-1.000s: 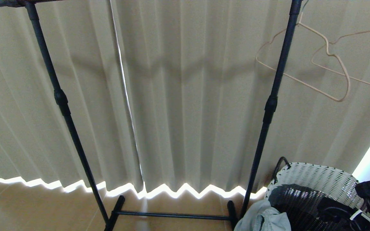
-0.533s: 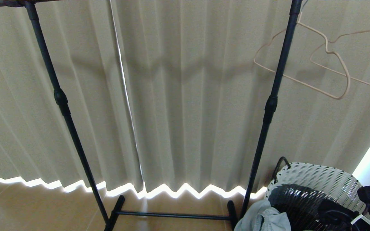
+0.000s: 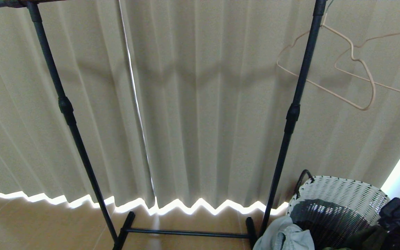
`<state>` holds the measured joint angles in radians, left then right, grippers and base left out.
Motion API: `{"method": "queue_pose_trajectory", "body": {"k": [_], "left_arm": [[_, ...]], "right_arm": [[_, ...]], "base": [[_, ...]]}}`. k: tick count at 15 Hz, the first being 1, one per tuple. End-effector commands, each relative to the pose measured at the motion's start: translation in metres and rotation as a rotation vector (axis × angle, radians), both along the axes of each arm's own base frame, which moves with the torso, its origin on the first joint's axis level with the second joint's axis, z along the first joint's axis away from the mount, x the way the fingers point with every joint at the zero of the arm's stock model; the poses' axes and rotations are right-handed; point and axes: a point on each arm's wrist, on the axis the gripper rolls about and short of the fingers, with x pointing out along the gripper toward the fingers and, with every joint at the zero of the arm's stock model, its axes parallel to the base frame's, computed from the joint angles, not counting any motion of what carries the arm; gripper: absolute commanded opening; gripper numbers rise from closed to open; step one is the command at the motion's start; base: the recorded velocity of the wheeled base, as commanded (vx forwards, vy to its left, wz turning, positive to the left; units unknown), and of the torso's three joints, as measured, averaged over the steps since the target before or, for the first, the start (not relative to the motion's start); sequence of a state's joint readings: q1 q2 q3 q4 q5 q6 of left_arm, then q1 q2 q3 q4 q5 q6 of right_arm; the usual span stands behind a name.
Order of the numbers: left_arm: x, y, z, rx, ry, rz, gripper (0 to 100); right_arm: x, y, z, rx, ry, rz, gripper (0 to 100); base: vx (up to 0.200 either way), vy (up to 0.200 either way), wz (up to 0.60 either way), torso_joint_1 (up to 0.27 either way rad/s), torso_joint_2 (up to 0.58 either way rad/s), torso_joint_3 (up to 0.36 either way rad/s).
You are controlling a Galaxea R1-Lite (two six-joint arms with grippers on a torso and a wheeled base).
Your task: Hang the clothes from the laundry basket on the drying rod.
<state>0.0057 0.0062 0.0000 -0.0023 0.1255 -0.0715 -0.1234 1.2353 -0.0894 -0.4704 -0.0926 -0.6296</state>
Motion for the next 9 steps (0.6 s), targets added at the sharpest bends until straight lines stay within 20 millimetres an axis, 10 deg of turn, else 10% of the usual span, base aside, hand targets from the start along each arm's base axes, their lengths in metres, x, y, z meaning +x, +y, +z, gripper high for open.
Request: {"method": "queue_pose_trajectory", "body": {"k": [1,9], "left_arm": [[0.0,0.0,0.0,-0.001,0.001,0.001,100],[0.0,0.0,0.0,0.008,0.002,-0.006,100]], "right_arm": [[-0.022,0.002,0.047,0.022,-0.349,-0.045,0],[-0.031,0.003,0.084,0.141,-0.58,-0.093,0]], "base": [[0.0,0.0,0.0,0.0,0.0,0.0],[0.0,0.0,0.0,0.0,0.0,0.0]]}}
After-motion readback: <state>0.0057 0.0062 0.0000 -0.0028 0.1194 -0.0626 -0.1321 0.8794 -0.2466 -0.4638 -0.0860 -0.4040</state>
